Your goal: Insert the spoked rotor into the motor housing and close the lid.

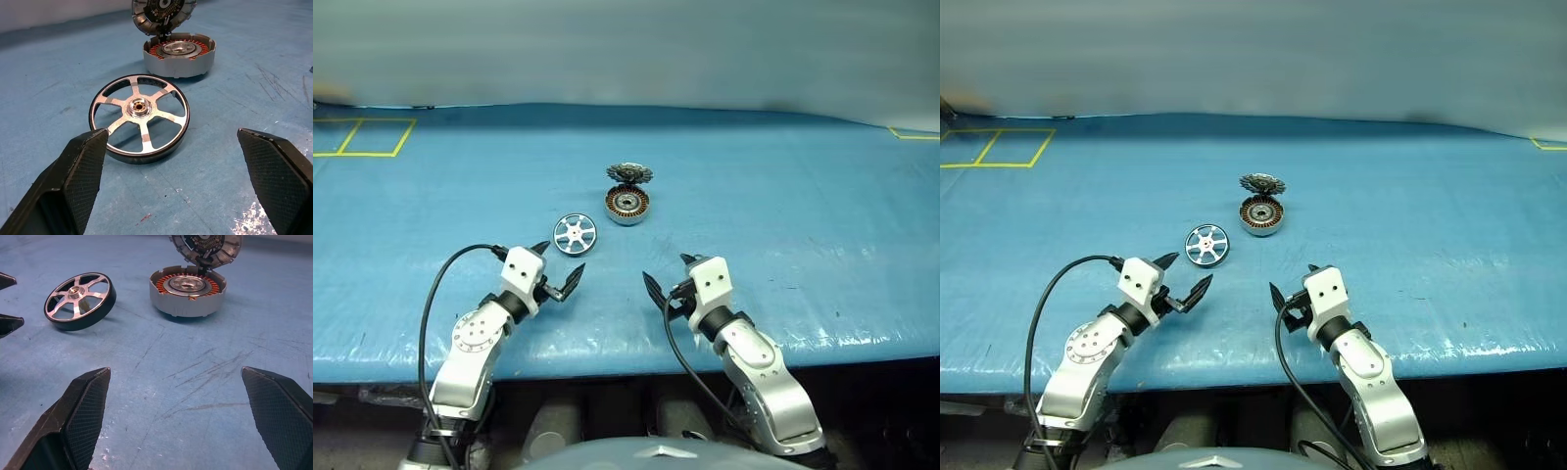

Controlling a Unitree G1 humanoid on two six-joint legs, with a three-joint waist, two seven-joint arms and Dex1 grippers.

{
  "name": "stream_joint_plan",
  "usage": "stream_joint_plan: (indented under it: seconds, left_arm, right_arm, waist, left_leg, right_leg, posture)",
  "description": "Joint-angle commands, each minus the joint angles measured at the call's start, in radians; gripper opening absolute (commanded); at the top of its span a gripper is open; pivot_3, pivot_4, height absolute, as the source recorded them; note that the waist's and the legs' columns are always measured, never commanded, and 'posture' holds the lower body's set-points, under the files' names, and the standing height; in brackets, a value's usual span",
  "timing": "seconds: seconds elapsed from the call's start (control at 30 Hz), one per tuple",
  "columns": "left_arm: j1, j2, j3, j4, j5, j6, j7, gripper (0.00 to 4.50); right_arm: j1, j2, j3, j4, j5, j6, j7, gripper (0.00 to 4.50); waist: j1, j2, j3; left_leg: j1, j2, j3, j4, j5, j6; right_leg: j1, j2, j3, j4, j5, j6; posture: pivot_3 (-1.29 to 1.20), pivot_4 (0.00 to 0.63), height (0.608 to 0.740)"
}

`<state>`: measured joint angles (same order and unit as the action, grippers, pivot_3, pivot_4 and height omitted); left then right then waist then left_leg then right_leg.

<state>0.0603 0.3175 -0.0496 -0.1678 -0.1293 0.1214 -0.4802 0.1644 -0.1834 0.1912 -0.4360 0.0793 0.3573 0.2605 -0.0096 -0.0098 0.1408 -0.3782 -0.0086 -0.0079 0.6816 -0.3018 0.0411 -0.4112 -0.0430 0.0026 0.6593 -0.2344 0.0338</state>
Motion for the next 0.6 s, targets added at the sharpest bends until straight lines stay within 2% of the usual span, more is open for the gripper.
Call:
stream_joint_plan:
  seconds: [0.03,0.6]
  left_arm:
    - [-0.004,-0.001,0.007,-0.017,-0.009,-0.011,0.000,4.49]
    - [-0.004,-0.019,0.016,-0.024,-0.031,0.019,0.011,4.49]
  right_arm:
    - [-0.011,0.018,-0.014,-0.014,0.018,-0.032,-0.004,4.49]
    - [-0.009,0.002,0.003,-0.003,-0.025,-0.040,-0.005,4.49]
  waist:
    - [0.000,0.000,0.000]
    - [0.000,0.000,0.000]
  left_leg:
    - [0.000,0.000,0.000,0.000,0.000,0.000]
    - [0.000,0.000,0.000,0.000,0.000,0.000]
  right_leg:
    - [0.000,0.000,0.000,0.000,0.000,0.000]
    - [0.000,0.000,0.000,0.000,0.000,0.000]
  posture:
    - [0.00,0.150,0.740]
    - [0.00,0.150,0.740]
